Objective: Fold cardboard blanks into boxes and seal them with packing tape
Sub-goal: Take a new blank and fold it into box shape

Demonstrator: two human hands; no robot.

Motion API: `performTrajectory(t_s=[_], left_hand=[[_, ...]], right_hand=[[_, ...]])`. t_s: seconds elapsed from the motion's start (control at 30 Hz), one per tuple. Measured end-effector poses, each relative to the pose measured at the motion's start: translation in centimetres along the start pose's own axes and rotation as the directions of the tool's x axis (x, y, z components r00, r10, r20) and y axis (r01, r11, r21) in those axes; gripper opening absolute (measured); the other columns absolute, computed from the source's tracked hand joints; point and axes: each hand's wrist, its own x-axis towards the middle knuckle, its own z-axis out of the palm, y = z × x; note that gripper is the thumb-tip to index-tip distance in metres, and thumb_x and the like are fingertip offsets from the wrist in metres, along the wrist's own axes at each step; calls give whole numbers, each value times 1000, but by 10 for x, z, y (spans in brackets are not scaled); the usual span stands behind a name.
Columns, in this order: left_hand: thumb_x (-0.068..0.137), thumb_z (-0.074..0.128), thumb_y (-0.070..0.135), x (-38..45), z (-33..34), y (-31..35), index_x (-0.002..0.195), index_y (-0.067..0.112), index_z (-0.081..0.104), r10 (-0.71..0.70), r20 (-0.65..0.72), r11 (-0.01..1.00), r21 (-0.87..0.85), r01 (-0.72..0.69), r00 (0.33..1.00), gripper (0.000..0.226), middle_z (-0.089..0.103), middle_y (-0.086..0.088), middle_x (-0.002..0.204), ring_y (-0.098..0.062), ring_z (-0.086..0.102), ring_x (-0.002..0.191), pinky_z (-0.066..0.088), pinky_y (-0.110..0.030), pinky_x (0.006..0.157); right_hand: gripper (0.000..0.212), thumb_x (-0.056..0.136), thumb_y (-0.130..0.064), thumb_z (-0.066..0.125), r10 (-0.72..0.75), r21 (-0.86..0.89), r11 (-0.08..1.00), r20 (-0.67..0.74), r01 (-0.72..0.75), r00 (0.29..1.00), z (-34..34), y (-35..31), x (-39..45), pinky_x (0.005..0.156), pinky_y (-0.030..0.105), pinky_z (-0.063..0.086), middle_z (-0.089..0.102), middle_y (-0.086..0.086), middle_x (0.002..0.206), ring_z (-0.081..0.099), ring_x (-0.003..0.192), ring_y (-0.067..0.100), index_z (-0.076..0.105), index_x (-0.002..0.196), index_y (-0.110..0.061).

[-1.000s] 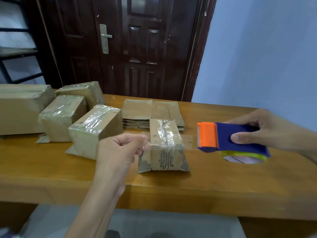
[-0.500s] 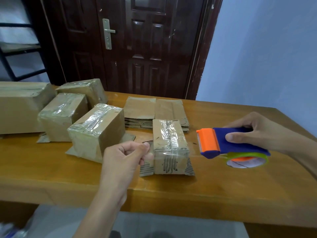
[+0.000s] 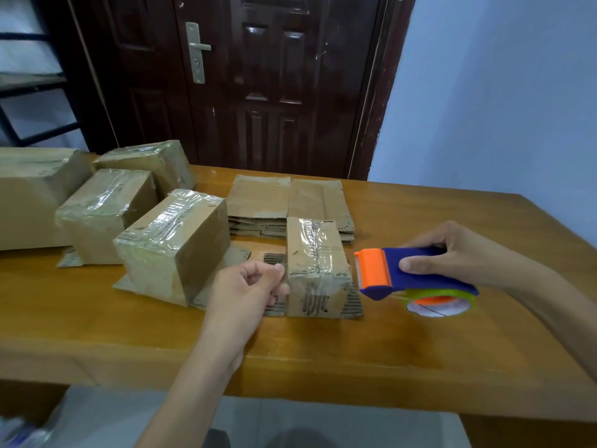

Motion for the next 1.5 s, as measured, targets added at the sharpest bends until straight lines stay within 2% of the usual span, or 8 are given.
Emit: performTrajectory(t_s=[0.23,0.53,0.77,0.9,1.03,1.13,1.27,1.5], left_hand=[[107,56,29,12,5,-7,87,12,67,-35,117,999,3,35,993,29,69,2,72,-10,62,71,47,-18,68],[110,39,45,12,26,-15,76,25,60,-29,7,999,37,28,1000,45,59,-1,65,-19,61,66,53,-40,79],[110,38,46,32,24,-26,85,22,67,139,39,927,346,-144,990,45,61,5,58,-14,59,49,58,-42,59],[112,39,41,29,12,-22,106,31,63,591,-112,736,479,-478,799,26,69,12,95,1,66,85,60,-32,70],[112,27,46,30,10,-10,148,25,57,755,383,360,436,-825,532,51,51,11,156,-7,37,150,33,-32,121],[111,23,53,44,10,-14,160,31,38,600,584,288,480,-829,546,55,34,17,166,-1,14,158,22,-42,129],[112,27,45,52,9,-15,158,31,43,607,587,300,455,-839,535,51,38,20,163,4,18,156,14,-27,128],[112,32,44,53,11,-18,153,28,51,628,548,364,420,-831,552,48,48,19,158,-1,28,154,32,-45,126]], right_hand=[[25,89,-50,69,24,43,999,29,-25,999,6,9,19,67,28,51,80,0,88,73,74,17,84,96,-31],[31,92,-45,67,-10,58,998,10,9,1000,11,17,24,63,20,50,80,-2,88,73,74,14,82,105,-21],[29,93,-45,68,-7,83,997,-21,9,1000,13,22,24,66,25,50,80,0,87,74,74,15,82,102,-22],[26,94,-44,68,-23,87,996,-27,25,999,14,22,20,69,27,52,80,-1,91,75,80,18,81,102,-24],[28,95,-43,67,-25,65,998,-24,26,999,14,22,19,72,29,54,80,-1,92,75,81,19,81,105,-21],[30,96,-43,67,-18,54,998,-27,20,999,13,22,17,73,28,55,80,-2,94,76,83,19,80,109,-20],[32,93,-45,66,1,36,999,-54,1,999,7,26,11,70,25,52,80,-5,92,76,81,15,79,110,-22],[27,94,-41,68,-28,23,999,-41,29,999,-2,25,-4,65,19,52,80,-7,90,75,78,13,79,113,-26]])
